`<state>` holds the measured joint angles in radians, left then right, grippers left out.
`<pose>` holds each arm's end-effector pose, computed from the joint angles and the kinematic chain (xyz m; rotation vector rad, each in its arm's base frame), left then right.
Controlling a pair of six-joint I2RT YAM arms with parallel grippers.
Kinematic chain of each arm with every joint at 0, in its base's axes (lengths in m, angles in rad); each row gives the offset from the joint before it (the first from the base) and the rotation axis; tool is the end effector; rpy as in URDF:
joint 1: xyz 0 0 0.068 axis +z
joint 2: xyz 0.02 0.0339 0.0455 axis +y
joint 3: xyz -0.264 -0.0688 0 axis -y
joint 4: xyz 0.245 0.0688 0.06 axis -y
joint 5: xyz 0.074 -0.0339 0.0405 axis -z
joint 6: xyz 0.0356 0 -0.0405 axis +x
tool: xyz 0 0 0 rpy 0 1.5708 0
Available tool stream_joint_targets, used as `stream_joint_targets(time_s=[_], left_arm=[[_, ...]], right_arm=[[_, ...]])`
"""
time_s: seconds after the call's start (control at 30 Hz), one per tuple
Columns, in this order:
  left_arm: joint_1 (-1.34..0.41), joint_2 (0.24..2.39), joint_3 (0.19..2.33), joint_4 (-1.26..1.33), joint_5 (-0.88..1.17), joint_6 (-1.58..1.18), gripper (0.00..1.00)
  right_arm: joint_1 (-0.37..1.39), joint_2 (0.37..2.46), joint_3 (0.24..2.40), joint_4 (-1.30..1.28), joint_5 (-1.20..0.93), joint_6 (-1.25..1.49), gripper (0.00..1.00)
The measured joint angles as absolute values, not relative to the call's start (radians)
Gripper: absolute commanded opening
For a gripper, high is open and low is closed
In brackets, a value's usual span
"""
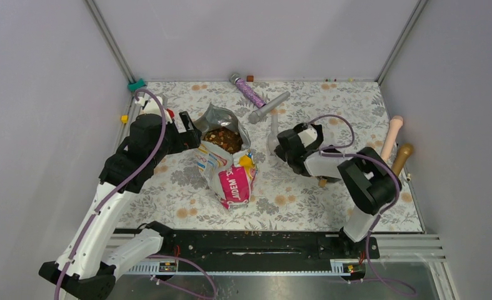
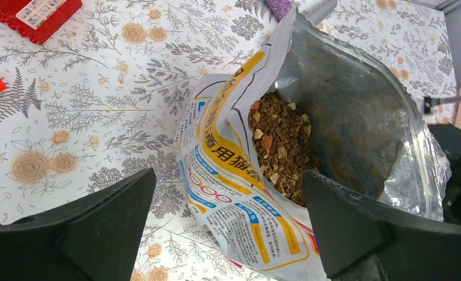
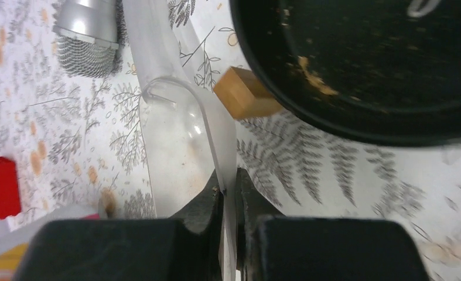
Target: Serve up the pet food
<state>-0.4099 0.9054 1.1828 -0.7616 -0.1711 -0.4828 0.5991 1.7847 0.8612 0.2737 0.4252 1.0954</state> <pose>0.1609 -0.0633 0.3952 -0.1822 2.0608 -0.3788 0.3026 0.1888 0.1478 0.7637 2.0611 0.5002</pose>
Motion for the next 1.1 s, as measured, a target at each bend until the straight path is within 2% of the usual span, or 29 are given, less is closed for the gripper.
stream_joint_targets(time_s=[0.17,0.4,0.6,0.77,0.9,1.1], left_arm=[[-0.41,0.905,1.183,-0.762,-0.172,-0.482,0.99],[-0.41,0.884,1.183,-0.765,-0.11,-0.482,0.99],[-0.41,0.717,1.175,-0.728,-0.035,-0.531,0.99],[-0.427,0.621,1.176,-0.628,0.057,-0.643,0.99],[-0.618,0.678,1.174,-0.53,0.03,-0.708,0.99],[-1.113,0.988,1.303,-0.497,-0.271,-0.68,0.99]], right_arm=[[0.599,1.562,0.683,0.325,0.431,1.069,0.0],[0.599,1.069,0.502,0.294,0.463,1.028,0.0],[0.599,0.697,0.477,0.126,0.465,1.009,0.0],[0.599,0.548,0.477,0.049,0.424,1.01,0.0],[0.599,0.543,0.477,0.017,0.367,1.012,0.0],[0.602,0.557,0.48,-0.026,0.28,1.033,0.0]])
